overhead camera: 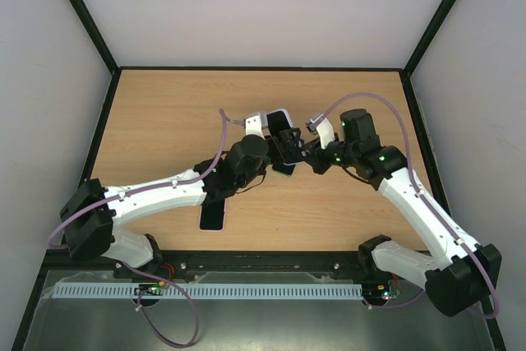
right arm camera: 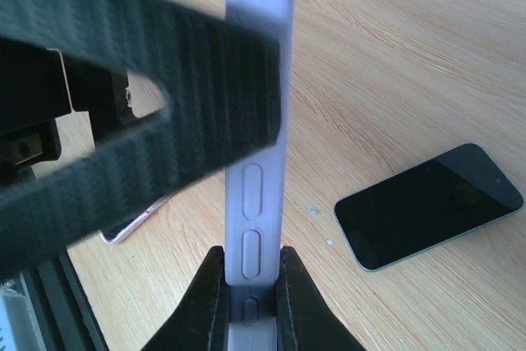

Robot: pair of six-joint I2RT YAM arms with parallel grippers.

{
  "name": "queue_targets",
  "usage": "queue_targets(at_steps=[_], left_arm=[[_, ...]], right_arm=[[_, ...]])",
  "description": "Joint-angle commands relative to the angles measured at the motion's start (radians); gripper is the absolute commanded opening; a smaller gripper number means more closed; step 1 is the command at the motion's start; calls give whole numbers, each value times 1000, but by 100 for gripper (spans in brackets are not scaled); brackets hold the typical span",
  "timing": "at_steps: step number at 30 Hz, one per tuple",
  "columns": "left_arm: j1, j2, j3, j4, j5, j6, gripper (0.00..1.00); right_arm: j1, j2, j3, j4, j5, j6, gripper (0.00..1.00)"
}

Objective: Take the phone out of the phone case

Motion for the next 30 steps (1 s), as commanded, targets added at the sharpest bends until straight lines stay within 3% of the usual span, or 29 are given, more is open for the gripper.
queue_targets(at_steps=[1, 6, 11, 16, 19, 24, 30], left_arm=[[-19, -47, 67, 15, -69, 180, 99], [-2, -211, -63, 99, -92, 311, 100], [94, -367, -267, 274, 169, 329, 99], [164, -467, -427, 441, 437, 339, 82], [182, -456, -440, 467, 550, 312, 69], [183, -411, -452, 571, 659, 264, 56], [181, -354, -436, 659, 734, 233, 40]], right_arm=[[10, -21, 54, 23, -28, 84, 2], [7, -39, 88, 6, -21, 112, 2], [4, -58, 85, -17, -109, 128, 2], [2, -79, 63, -18, -292, 133, 2], [2, -93, 55, -18, -397, 137, 2], [2, -121, 53, -7, -500, 176, 2], [2, -152, 49, -4, -505, 195, 2]])
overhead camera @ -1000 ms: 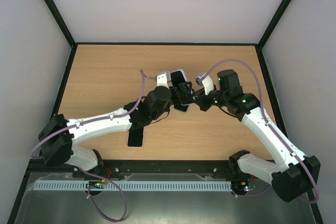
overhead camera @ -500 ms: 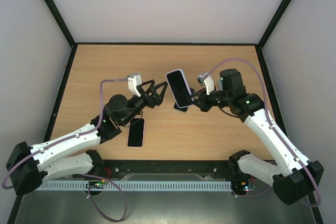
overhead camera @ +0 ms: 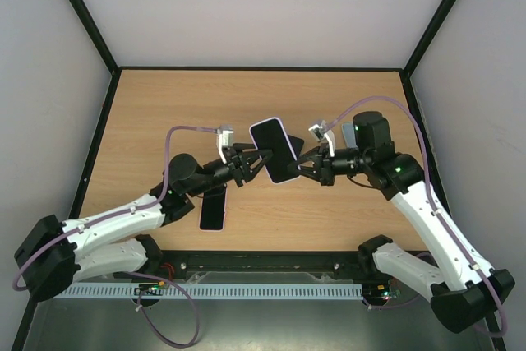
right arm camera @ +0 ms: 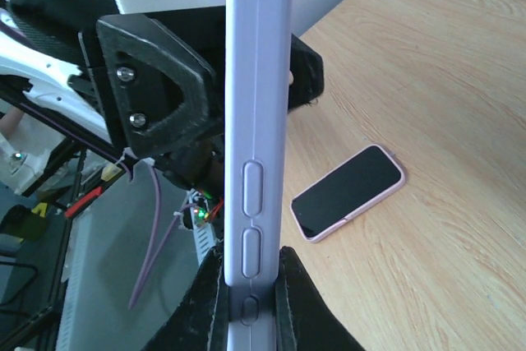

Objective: Take the phone out of the phone case

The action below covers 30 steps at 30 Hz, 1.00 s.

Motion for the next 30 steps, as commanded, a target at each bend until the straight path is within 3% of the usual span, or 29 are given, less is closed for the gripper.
queue_targets(at_steps=[1, 16, 26, 30], left_arm=[[4, 36, 16, 128, 100, -29, 38], [1, 78, 42, 169, 177, -47, 11], [35, 22, 55, 41, 288, -21, 2], [43, 2, 51, 8, 325, 3, 2]], right_arm=[[-1, -40, -1, 50, -72, 20, 2], [-1, -70, -32, 54, -54, 0, 3], [-1, -83, -23, -125, 63, -289, 40], [-1, -83, 6, -244, 62, -493, 49]])
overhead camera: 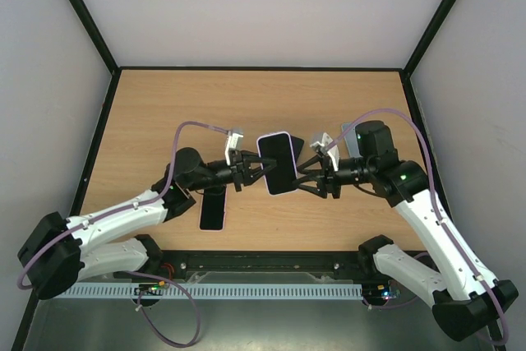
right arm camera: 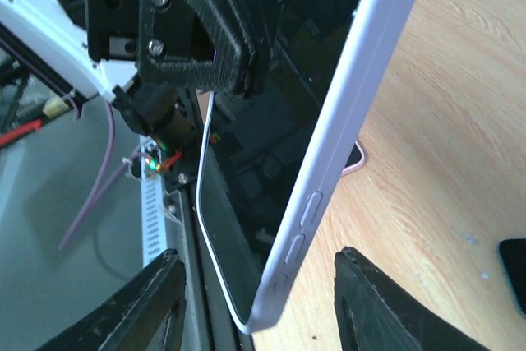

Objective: Take the phone out of the phone case

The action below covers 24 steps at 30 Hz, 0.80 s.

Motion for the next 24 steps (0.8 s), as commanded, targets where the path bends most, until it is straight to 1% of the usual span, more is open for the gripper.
queue_targets(at_steps=[1, 5, 9, 10, 11, 13, 16, 18, 21, 24], left_arm=[[14, -59, 23, 10, 69, 46, 2], [19, -58, 54, -39, 120, 71, 3], [17, -36, 117, -210, 165, 154, 3], [15, -35, 136, -268, 159, 187, 3], [11, -34, 152, -330, 150, 220, 3], [4, -32, 186, -453, 122, 298, 4], [-28, -9, 260, -685, 51, 447, 4], [-64, 22, 328, -819, -6, 529, 4], [-123, 70, 395, -941, -49, 614, 5], [-160, 105, 439, -990, -63, 654, 5]], right_arm=[[4, -19, 39, -151, 35, -254, 49], [4, -16, 25, -170, 75, -298, 50], [4, -4, 60, -197, 91, -314, 51], [4, 5, 93, -219, 116, -333, 52], [4, 17, 135, -242, 146, -353, 56], [4, 50, 234, -300, 209, -399, 59], [4, 101, 359, -416, 272, -526, 63], [5, 124, 391, -463, 296, -603, 64], [6, 158, 411, -491, 314, -658, 64], [12, 215, 446, -550, 300, -706, 62]])
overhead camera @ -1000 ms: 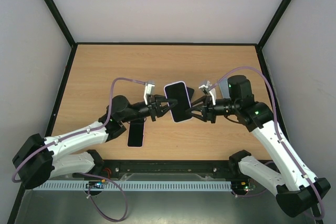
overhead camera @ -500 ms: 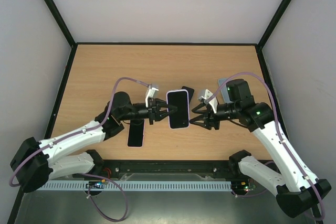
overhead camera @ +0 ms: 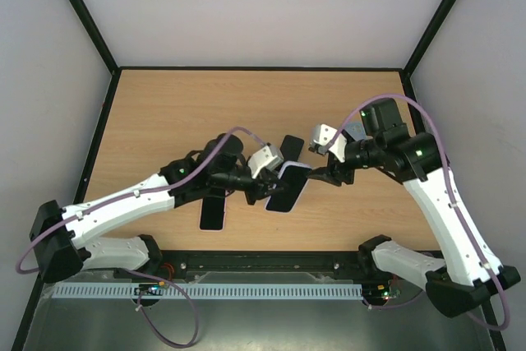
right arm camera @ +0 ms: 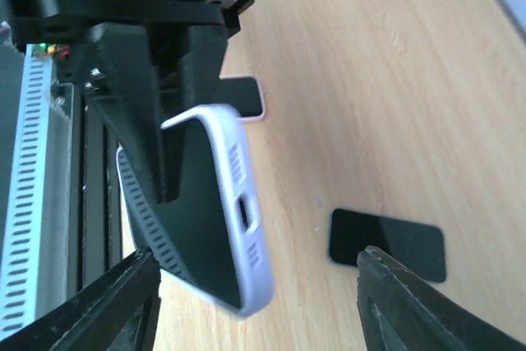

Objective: Take the phone out of the phone case

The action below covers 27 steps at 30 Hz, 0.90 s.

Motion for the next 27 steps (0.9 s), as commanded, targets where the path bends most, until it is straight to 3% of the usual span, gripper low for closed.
queue_targets(at_steps=[1, 9, 19, 27], left_arm=[[-51, 34, 86, -154, -44, 149, 6], [-81, 91, 151, -200, -43, 195, 6], [-84, 123, 205, -219, -42, 223, 6], [-83, 140, 245, -261, -35, 252, 7]], right_arm=[[12, 81, 56, -156, 27, -138, 62], [19, 78, 7, -165, 3, -174, 41], [34, 60, -85, -164, -77, -182, 37], [34, 77, -98, -164, -109, -175, 13]])
